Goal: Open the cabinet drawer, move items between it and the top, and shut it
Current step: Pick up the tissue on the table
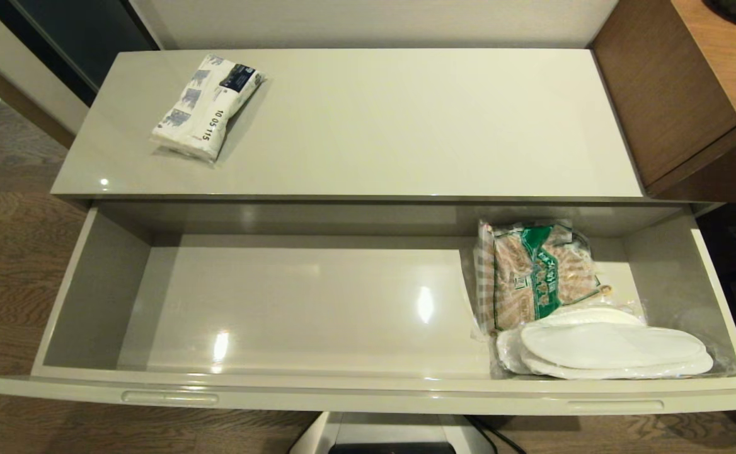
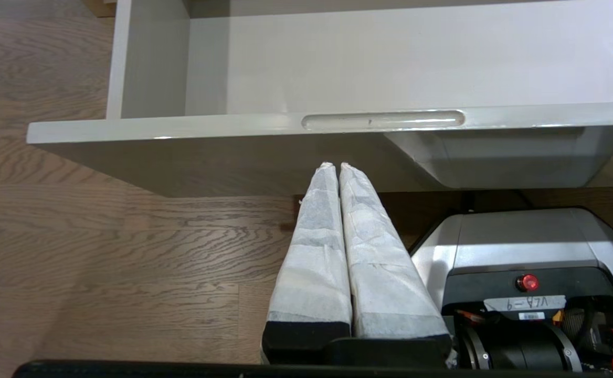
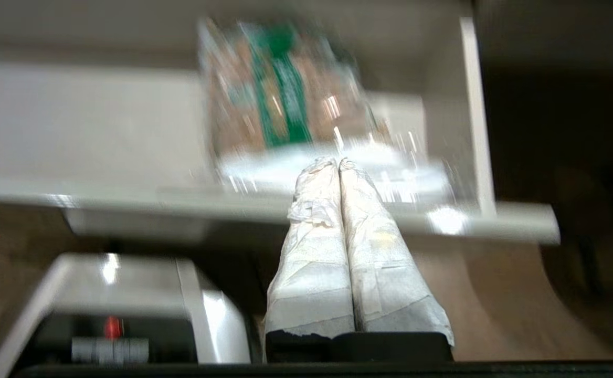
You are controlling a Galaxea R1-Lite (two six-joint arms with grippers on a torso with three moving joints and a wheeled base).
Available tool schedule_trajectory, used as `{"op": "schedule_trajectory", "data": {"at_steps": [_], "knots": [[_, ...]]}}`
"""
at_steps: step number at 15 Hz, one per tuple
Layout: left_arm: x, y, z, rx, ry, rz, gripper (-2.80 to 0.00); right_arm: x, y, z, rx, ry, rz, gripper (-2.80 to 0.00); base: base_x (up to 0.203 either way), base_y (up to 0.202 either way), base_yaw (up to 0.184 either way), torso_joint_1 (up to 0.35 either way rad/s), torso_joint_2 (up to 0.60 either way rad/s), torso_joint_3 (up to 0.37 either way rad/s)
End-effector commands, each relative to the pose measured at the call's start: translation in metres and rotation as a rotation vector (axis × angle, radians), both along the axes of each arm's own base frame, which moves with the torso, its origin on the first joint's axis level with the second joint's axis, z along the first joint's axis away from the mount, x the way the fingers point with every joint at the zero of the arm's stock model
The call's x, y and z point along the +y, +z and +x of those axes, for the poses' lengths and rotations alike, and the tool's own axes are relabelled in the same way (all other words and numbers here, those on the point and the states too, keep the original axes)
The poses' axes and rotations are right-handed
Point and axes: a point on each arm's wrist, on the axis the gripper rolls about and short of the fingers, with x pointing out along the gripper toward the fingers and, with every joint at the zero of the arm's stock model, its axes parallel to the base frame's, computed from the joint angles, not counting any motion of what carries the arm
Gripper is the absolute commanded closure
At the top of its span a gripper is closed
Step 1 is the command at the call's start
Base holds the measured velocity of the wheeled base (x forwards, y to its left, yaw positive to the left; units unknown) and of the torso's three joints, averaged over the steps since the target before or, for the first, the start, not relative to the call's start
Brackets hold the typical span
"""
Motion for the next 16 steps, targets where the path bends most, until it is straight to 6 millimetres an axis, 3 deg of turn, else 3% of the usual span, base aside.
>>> {"op": "schedule_trajectory", "data": {"at_steps": [1, 5, 7, 12, 16], "knots": [[0.0, 0.0, 0.0, 0.002, 0.0, 0.0, 0.0, 0.001, -0.005, 0.001, -0.063, 0.059, -0.017, 0.0, 0.0, 0.0, 0.0, 0.0, 0.0, 0.0], [0.0, 0.0, 0.0, 0.003, 0.0, 0.002, 0.0, 0.001, -0.015, -0.002, 0.132, 0.025, -0.006, 0.0, 0.0, 0.0, 0.0, 0.0, 0.0, 0.0], [0.0, 0.0, 0.0, 0.002, 0.0, 0.0, 0.0, 0.001, -0.013, -0.001, 0.09, 0.032, -0.034, 0.0, 0.0, 0.0, 0.0, 0.0, 0.0, 0.0], [0.0, 0.0, 0.0, 0.002, 0.005, -0.003, 0.0, 0.0, -0.018, -0.004, 0.201, 0.002, -0.079, 0.0, 0.0, 0.0, 0.0, 0.0, 0.0, 0.0], [0.001, 0.0, 0.0, 0.0, 0.023, -0.046, 0.0, -0.001, -0.022, -0.001, 0.19, -0.041, 0.045, 0.0, 0.0, 0.0, 0.0, 0.0, 0.0, 0.0]]}}
